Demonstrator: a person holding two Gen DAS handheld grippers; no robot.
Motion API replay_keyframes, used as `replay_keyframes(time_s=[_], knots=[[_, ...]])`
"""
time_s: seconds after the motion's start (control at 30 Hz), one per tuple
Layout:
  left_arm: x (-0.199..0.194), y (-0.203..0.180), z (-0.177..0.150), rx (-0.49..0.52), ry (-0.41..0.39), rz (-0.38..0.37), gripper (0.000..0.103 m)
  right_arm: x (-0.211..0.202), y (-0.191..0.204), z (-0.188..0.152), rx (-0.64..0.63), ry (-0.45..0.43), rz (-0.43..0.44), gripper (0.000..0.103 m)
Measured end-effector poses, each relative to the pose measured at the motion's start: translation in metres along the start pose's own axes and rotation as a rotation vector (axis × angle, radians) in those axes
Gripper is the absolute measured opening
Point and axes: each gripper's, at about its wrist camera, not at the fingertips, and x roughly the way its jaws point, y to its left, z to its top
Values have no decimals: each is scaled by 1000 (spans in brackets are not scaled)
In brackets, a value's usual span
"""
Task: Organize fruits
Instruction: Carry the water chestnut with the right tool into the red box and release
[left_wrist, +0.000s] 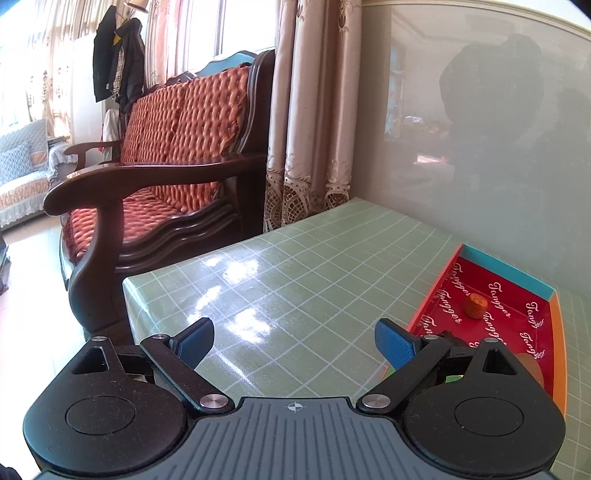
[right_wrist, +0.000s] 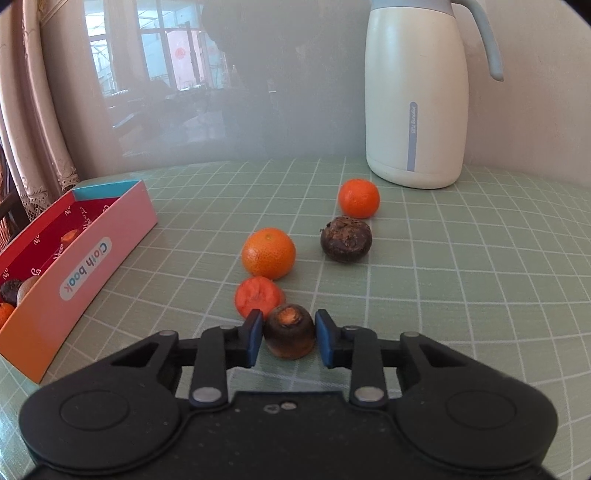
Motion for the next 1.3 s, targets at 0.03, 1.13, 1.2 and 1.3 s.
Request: replay_keyframes(time_s=[0.03, 1.13, 1.2, 1.3], knots=[[0, 1, 0, -2, 2, 1, 93, 0, 0, 0, -4, 1, -2, 29], [9, 82, -4, -73, 25, 105, 93, 1, 200, 29, -216, -113, 349, 29], [10, 88, -5, -80, 27, 114, 93, 3, 209, 28, -227, -110, 347, 29], [12, 94, -5, -81, 25, 125, 93, 7, 220, 25, -245, -104, 343, 29]])
